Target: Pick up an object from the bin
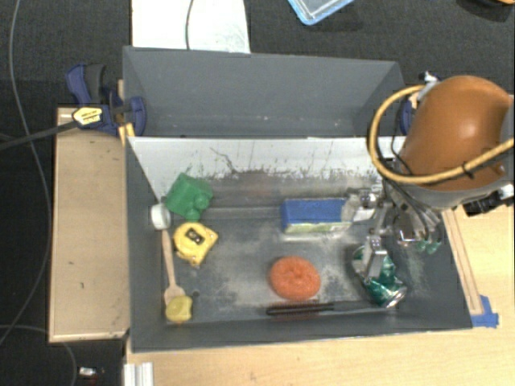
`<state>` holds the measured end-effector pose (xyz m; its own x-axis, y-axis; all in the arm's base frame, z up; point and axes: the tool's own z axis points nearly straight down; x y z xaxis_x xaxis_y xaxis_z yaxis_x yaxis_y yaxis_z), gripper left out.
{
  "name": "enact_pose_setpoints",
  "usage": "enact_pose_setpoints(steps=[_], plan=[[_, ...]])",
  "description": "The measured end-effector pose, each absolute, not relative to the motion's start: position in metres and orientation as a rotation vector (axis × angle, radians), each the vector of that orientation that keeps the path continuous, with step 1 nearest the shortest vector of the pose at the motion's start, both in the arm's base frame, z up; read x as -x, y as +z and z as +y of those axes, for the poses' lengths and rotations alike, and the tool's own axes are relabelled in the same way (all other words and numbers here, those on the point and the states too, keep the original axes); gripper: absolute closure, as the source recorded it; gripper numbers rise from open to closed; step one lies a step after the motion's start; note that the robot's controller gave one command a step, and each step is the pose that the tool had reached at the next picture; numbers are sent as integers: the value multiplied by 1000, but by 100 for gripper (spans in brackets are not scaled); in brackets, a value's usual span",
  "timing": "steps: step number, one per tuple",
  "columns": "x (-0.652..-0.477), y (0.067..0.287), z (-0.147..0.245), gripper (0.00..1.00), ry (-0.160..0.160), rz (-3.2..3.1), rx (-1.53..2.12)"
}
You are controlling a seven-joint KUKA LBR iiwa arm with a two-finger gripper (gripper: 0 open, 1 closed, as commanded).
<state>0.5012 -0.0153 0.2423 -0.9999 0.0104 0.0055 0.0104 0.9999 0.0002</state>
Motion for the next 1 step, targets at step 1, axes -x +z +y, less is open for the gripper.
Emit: enact_pose_setpoints(steps=[1], plan=[[-503,247,-15,0,0,-3144,16]])
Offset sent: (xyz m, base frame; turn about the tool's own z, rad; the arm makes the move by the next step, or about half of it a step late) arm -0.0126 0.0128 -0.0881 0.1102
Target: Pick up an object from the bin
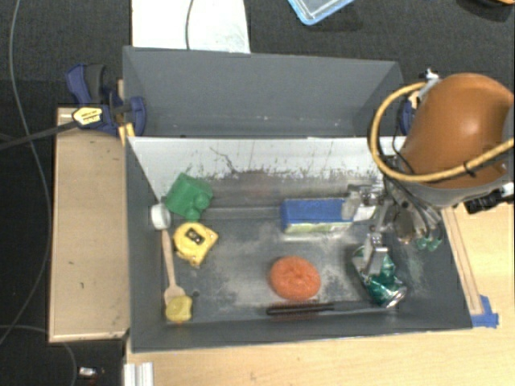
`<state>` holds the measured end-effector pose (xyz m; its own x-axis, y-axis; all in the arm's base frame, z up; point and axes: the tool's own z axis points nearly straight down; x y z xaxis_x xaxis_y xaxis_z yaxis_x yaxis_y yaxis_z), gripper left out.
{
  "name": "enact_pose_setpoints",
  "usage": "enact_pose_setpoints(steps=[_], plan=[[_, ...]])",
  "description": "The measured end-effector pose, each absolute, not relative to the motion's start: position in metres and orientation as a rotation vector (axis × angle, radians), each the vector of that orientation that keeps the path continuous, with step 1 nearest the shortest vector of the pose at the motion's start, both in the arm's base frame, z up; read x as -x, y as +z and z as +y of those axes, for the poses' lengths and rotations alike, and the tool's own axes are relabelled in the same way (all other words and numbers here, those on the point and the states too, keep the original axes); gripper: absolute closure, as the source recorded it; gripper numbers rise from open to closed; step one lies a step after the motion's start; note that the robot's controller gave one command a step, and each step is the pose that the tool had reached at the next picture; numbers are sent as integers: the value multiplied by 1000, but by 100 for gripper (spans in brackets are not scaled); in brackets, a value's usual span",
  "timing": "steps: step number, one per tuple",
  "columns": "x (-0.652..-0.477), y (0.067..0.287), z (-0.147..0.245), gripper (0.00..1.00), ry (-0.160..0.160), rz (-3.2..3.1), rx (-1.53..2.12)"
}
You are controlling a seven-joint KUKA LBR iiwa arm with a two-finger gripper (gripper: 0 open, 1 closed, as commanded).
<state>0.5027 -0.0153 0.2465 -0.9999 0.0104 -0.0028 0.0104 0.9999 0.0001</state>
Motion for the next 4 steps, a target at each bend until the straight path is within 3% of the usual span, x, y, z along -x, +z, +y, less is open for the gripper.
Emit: enact_pose_setpoints(steps=[1,2,3,4], plan=[[-495,187,-7,0,1,3132,-127],[-488,163,-18,0,-1,3130,70],[-499,101,38,0,1,3123,211],[-499,74,32,100,1,3107,102]])
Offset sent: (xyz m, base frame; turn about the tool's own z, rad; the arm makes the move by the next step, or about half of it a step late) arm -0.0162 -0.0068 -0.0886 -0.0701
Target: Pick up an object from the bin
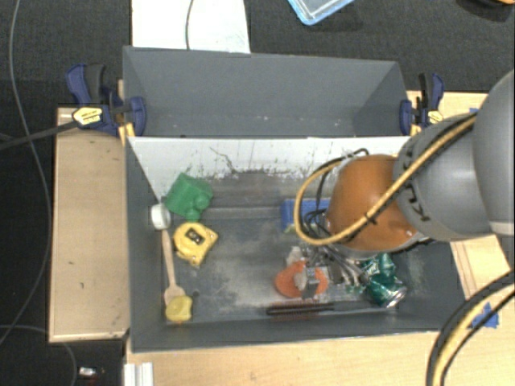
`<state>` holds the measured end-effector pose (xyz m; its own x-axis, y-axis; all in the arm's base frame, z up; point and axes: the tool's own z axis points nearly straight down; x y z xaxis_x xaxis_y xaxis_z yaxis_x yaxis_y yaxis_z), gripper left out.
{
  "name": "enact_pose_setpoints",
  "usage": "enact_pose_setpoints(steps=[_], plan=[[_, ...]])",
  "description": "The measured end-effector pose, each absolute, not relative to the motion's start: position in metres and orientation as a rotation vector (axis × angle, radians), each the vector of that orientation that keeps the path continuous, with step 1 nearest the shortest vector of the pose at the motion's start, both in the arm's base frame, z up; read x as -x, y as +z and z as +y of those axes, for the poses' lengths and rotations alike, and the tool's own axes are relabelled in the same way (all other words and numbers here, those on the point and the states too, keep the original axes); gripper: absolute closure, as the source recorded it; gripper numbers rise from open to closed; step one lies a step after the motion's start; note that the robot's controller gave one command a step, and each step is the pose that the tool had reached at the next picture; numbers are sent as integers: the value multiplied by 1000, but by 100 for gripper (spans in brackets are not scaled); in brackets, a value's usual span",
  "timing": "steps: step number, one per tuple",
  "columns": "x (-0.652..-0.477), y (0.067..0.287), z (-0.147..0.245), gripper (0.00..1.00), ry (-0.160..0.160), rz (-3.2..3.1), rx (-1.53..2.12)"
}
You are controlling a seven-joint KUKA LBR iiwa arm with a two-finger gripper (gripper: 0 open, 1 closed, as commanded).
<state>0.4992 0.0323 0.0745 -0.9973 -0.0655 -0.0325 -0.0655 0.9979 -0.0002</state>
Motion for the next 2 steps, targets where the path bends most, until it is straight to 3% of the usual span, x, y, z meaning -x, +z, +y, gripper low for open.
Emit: enact_pose_setpoints(steps=[1,2], plan=[[-499,75,32,100,1,3107,103],[-498,134,23,100,-3,3121,97]])
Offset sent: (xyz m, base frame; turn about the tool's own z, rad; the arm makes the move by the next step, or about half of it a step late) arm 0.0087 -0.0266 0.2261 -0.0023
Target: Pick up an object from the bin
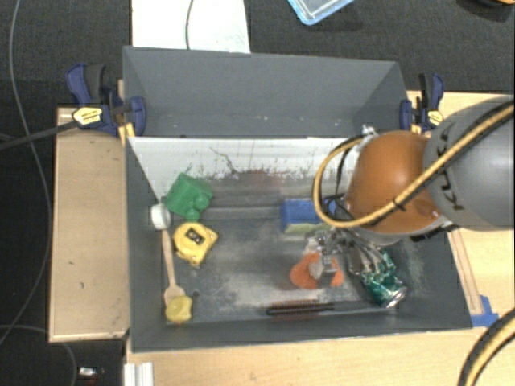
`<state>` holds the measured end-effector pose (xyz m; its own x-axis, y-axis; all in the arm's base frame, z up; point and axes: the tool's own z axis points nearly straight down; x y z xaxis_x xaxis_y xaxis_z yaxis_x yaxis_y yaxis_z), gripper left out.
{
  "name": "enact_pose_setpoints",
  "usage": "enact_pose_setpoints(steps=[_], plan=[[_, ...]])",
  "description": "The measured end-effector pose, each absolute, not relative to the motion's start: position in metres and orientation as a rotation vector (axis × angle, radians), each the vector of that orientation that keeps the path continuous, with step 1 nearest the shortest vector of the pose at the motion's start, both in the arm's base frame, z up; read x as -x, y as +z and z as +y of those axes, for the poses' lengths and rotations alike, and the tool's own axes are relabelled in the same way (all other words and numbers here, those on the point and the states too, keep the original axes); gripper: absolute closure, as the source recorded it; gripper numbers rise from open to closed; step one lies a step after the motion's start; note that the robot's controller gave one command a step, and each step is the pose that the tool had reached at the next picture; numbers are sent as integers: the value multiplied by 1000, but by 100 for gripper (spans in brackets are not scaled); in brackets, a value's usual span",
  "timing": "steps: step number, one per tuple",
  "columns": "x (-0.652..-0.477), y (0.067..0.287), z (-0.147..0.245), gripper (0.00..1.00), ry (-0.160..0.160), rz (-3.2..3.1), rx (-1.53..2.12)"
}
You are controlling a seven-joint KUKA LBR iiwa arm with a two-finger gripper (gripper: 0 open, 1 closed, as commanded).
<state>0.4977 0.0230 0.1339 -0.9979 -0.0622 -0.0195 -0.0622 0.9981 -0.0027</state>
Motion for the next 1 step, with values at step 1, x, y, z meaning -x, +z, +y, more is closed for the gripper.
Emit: enact_pose_setpoints(steps=[1], plan=[[-506,209,29,100,-1,3116,146]])
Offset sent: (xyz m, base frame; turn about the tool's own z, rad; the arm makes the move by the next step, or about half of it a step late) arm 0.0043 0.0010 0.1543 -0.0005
